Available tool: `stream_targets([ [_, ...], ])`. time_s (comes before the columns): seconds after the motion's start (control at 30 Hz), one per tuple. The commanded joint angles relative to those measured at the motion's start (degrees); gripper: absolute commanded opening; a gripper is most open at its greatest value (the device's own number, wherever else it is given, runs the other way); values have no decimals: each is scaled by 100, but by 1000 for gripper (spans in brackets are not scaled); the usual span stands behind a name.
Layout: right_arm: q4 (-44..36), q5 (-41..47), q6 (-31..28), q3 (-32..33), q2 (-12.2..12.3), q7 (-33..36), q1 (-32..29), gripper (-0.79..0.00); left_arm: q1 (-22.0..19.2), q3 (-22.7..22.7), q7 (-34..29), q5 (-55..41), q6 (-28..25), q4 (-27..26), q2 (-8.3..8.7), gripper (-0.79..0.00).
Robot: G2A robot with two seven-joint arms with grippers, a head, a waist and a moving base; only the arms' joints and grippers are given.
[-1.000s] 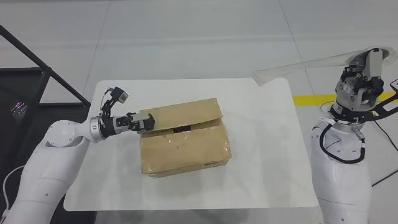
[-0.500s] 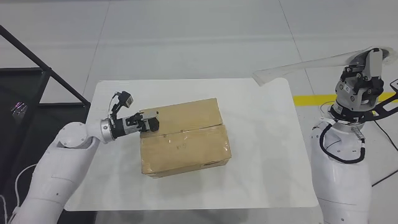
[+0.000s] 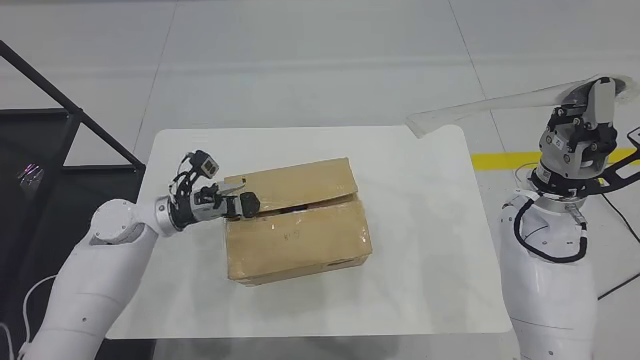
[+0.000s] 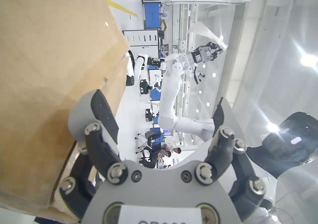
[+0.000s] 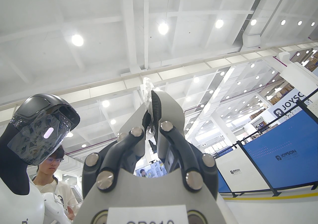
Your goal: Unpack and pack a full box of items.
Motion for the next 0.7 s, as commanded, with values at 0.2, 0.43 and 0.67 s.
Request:
stream_targets([
  [0.2,0,0,0,0,0,0,0,-785,6,223,418,453,-30,269,-83,0],
  [0.43,0,0,0,0,0,0,0,-785,-50,271,335,399,-102,406,-145,0],
  [0.67,0,0,0,0,0,0,0,-785,53,107,17,198,-257,66,-125,0],
])
